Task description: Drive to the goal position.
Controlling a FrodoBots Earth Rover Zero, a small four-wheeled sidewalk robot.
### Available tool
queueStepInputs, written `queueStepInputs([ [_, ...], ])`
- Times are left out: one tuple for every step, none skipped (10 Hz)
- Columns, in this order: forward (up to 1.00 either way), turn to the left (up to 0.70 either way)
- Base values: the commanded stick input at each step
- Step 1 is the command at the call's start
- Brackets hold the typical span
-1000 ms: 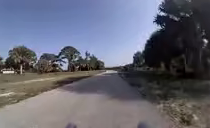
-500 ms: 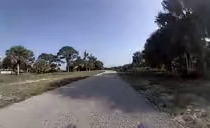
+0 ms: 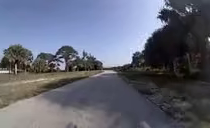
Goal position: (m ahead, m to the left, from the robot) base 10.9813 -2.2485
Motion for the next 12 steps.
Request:
queueStepInputs([
  [1.0, 0.03],
  [1.0, 0.03],
  [1.0, 0.03],
  [1.0, 0.03],
  [1.0, 0.03],
  [1.0, 0.03],
  [1.0, 0.03],
  [1.0, 0.03],
  [1.0, 0.03],
  [1.0, 0.03],
  [1.0, 0.03],
  [1.0, 0.02],
])
